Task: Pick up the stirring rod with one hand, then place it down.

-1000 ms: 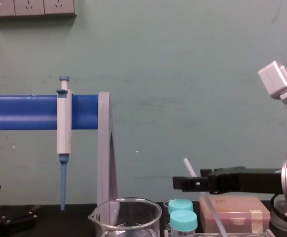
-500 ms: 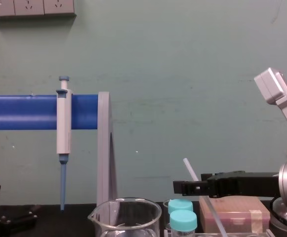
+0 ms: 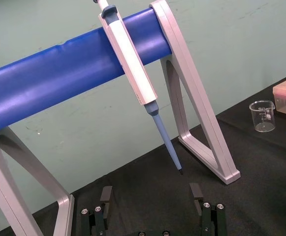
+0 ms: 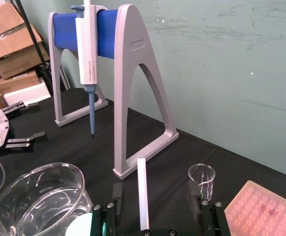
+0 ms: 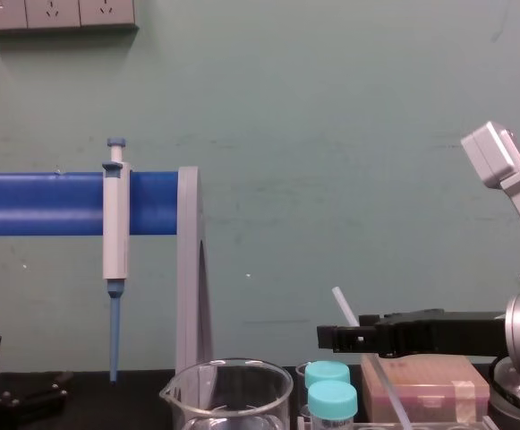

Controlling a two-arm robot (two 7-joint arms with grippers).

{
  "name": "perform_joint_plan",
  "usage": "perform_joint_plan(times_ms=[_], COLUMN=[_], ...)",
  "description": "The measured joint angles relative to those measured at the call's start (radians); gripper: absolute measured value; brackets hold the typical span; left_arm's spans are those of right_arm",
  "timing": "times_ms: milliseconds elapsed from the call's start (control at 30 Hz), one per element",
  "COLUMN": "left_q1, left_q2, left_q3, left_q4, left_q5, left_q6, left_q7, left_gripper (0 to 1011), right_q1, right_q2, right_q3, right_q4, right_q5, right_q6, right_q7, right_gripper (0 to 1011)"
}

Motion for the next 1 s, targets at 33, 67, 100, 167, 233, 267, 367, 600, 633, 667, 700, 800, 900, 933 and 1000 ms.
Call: perform_joint_plan(times_ms=[33, 67, 100, 167, 233, 267, 367, 600, 633, 667, 700, 800, 900, 933, 1000], left_q1=[0.000, 0.000, 0.000, 0.000, 0.000, 0.000, 0.000, 0.000, 0.000, 0.000, 0.000, 0.000, 0.000, 0.000, 0.000], left_q2=[0.000, 0.000, 0.000, 0.000, 0.000, 0.000, 0.000, 0.000, 0.000, 0.000, 0.000, 0.000, 0.000, 0.000, 0.000], left_q3=[0.000, 0.000, 0.000, 0.000, 0.000, 0.000, 0.000, 0.000, 0.000, 0.000, 0.000, 0.000, 0.000, 0.000, 0.000], left_q4=[0.000, 0.000, 0.000, 0.000, 0.000, 0.000, 0.000, 0.000, 0.000, 0.000, 0.000, 0.000, 0.000, 0.000, 0.000], left_q5=[0.000, 0.000, 0.000, 0.000, 0.000, 0.000, 0.000, 0.000, 0.000, 0.000, 0.000, 0.000, 0.000, 0.000, 0.000], left_q6=[0.000, 0.000, 0.000, 0.000, 0.000, 0.000, 0.000, 0.000, 0.000, 0.000, 0.000, 0.000, 0.000, 0.000, 0.000], left_q7=[0.000, 0.000, 0.000, 0.000, 0.000, 0.000, 0.000, 0.000, 0.000, 0.000, 0.000, 0.000, 0.000, 0.000, 0.000], left_gripper=[1000, 1000, 1000, 1000, 1000, 1000, 1000, 1000, 1000, 1000, 1000, 1000, 1000, 1000, 1000], right_q1=[0.000, 0.000, 0.000, -0.001, -0.001, -0.001, -0.001, -0.001, -0.001, -0.001, -0.001, -0.001, -0.001, -0.001, -0.001], right_q2=[0.000, 0.000, 0.000, 0.000, 0.000, 0.001, 0.001, 0.001, 0.001, 0.001, 0.001, 0.001, 0.001, 0.001, 0.001], right_q3=[0.000, 0.000, 0.000, 0.000, 0.000, 0.000, 0.000, 0.000, 0.000, 0.000, 0.000, 0.000, 0.000, 0.000, 0.000], right_q4=[0.000, 0.000, 0.000, -0.001, -0.001, -0.001, -0.001, -0.001, -0.001, -0.001, -0.001, -0.001, -0.001, -0.001, -0.001], right_q5=[0.000, 0.000, 0.000, 0.001, 0.001, 0.001, 0.001, 0.002, 0.002, 0.002, 0.002, 0.002, 0.002, 0.002, 0.002], right_q6=[0.000, 0.000, 0.000, 0.000, 0.000, 0.000, 0.000, 0.000, 0.000, 0.000, 0.000, 0.000, 0.000, 0.000, 0.000], right_q7=[0.000, 0.000, 0.000, 0.000, 0.000, 0.000, 0.000, 0.000, 0.000, 0.000, 0.000, 0.000, 0.000, 0.000, 0.000], right_gripper=[839, 788, 764, 707, 651, 609, 538, 282, 264, 205, 190, 94, 72, 71, 71])
